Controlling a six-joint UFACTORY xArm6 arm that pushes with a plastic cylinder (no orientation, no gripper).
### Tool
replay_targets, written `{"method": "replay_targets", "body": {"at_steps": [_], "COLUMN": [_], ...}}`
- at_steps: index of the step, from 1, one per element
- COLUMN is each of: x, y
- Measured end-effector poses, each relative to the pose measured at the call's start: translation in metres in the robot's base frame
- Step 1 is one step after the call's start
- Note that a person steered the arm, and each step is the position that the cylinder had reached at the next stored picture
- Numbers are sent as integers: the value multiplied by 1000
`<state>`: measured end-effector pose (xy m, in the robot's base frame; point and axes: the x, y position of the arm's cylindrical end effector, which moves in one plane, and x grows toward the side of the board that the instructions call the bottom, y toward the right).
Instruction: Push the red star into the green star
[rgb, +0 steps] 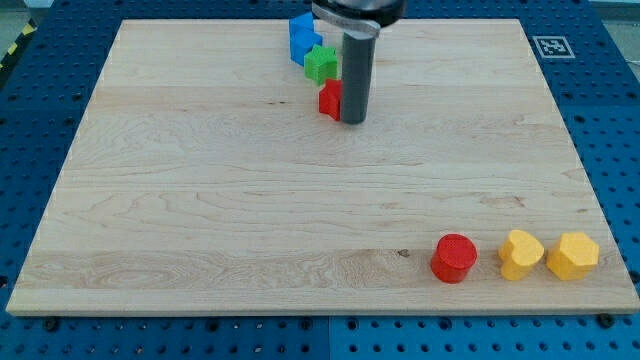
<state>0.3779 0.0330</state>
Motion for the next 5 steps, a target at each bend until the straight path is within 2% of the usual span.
{"method": "replay_targets", "body": {"at_steps": [3, 5], "x": [-65, -71], "y": [-36, -35]}}
